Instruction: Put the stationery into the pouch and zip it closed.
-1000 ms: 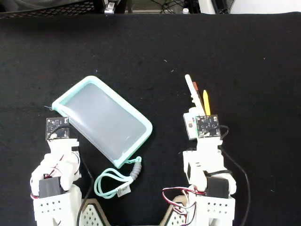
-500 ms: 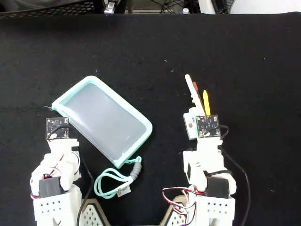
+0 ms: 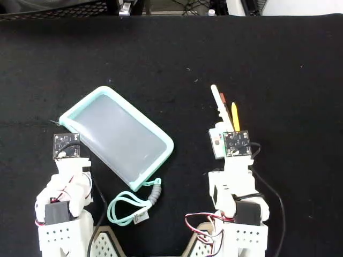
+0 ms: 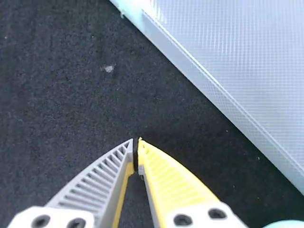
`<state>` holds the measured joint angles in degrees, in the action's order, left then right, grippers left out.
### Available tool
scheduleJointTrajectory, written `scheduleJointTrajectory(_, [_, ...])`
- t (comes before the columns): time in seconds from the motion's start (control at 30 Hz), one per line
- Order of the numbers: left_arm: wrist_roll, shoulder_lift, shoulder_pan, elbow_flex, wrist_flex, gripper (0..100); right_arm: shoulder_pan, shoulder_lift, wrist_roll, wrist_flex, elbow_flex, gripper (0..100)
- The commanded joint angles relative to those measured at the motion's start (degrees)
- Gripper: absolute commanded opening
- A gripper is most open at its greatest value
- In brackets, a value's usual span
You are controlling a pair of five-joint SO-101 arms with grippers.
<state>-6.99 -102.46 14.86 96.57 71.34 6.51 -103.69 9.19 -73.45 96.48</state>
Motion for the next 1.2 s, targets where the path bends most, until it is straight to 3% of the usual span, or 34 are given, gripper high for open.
scheduleJointTrajectory(0.0, [0.44,0.09,-3.56,0.84,0.44,3,-0.09,-2.51,-0.44,-0.18,0.13,1.5])
scheduleJointTrajectory(0.43, [0.35,0.09,-20.79,0.84,0.44,3,-0.09,-2.51,-0.44,-0.18,0.13,1.5])
scheduleJointTrajectory(0.77, [0.18,0.0,-21.05,-0.84,-0.44,3,-0.09,-2.51,-0.44,-0.18,0.13,1.5])
scheduleJointTrajectory(0.97, [0.09,-2.02,-10.95,-5.49,-4.75,3,-0.09,-2.51,-0.44,-0.18,0.13,1.5])
scheduleJointTrajectory(1.07, [0.0,-1.76,-3.38,-3.12,-8.35,3,-0.09,-2.59,-0.44,0.0,0.13,1.5])
scheduleJointTrajectory(1.17, [-2.64,-1.76,-1.19,0.48,-11.87,3,-0.09,-2.59,-0.44,0.0,0.13,1.5])
